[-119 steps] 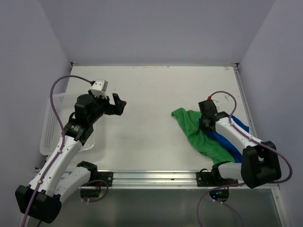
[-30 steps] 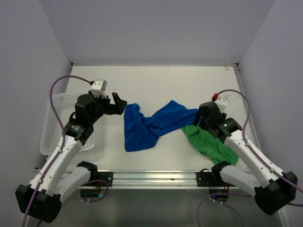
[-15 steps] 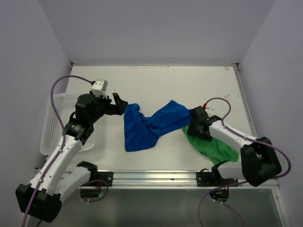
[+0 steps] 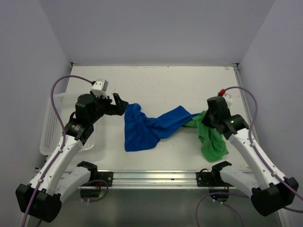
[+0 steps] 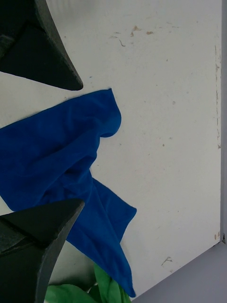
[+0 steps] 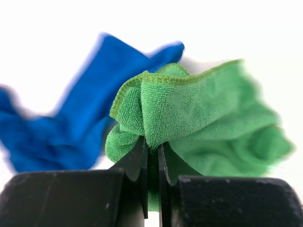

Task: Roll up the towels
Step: Move the towel to the center of the board

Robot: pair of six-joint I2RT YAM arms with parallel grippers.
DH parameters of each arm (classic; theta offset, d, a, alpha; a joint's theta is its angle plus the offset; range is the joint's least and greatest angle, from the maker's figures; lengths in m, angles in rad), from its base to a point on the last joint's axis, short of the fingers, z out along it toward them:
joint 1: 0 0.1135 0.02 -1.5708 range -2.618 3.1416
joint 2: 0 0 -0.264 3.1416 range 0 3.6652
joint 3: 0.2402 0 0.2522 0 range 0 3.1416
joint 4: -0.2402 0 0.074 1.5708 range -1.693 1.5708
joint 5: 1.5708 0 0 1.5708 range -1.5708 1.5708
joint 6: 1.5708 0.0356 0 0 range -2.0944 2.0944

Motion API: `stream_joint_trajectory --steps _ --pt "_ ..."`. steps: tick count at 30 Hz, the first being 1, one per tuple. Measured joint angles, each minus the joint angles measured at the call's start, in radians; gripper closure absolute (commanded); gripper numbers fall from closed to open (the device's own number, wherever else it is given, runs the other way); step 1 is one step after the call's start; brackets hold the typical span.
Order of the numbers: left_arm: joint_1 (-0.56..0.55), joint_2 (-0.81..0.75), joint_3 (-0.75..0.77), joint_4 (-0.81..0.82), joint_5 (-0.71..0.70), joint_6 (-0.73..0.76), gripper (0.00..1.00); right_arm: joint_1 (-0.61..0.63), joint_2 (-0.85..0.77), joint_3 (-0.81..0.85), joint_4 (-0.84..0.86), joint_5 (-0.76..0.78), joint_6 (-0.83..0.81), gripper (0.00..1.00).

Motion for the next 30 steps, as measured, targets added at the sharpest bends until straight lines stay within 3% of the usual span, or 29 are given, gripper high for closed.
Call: stream_joint_trajectory --steps 7,15,19,26,29,30 --pt "0.0 -0.004 0.0 -0.001 0.0 0.0 0.0 -0.001 -0.031 0.381 -0.095 0.034 -0.063 1.0" --pt "0.0 -0.006 0.0 -0.001 0.0 0.0 0.0 -0.045 0.138 0.64 -0.153 0.063 -0.109 1.0" --pt "0.0 -0.006 0.0 -0.001 0.0 0.0 0.0 -0.157 0.219 0.718 -0.148 0.103 -0.125 1.0" --pt "0.0 -0.005 0.0 -0.001 -0.002 0.0 0.0 -0.459 0.367 0.775 -0.093 0.08 -0.122 1.0" --pt "0.0 0.001 0.0 -0.001 -0.007 0.0 0.0 -0.529 0.437 0.806 -0.076 0.055 -0.119 0.26" --pt "0.0 0.003 0.0 -0.001 -0.007 0.0 0.0 -0.546 0.461 0.824 -0.071 0.048 -0.116 0.09"
